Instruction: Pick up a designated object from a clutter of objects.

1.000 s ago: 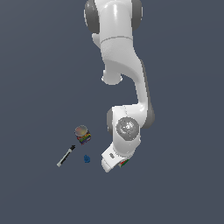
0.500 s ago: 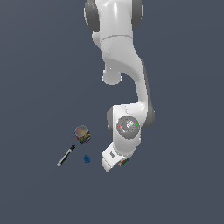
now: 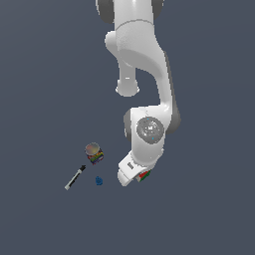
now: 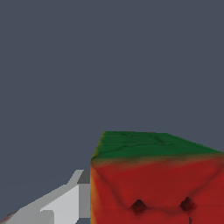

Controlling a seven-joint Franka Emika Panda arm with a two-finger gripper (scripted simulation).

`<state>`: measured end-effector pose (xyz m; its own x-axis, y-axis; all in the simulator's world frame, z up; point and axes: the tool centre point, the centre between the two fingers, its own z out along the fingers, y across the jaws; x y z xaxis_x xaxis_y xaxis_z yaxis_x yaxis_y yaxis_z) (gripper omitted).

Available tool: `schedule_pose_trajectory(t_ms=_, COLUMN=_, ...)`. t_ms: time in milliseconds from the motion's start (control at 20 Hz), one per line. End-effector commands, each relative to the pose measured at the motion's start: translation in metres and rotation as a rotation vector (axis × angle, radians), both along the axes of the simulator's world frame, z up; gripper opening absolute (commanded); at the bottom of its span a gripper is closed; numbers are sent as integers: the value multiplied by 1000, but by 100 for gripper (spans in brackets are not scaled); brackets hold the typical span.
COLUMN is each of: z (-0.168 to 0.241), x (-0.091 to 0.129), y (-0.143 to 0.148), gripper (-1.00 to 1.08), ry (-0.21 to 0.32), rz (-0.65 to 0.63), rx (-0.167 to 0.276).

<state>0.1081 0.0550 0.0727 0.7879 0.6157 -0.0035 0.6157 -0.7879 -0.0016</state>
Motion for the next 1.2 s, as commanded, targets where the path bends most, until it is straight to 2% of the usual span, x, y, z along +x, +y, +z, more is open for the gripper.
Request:
schedule_pose_trajectory(t_ms=0, z=17, x=-8, y=4, gripper=-100, ry=-3, rz=0, rx=0)
schedule_pose_trajectory(t_ms=1150, z=219, x=-115, y=50, gripper=-100, ry=-4, rz=1, rx=-2)
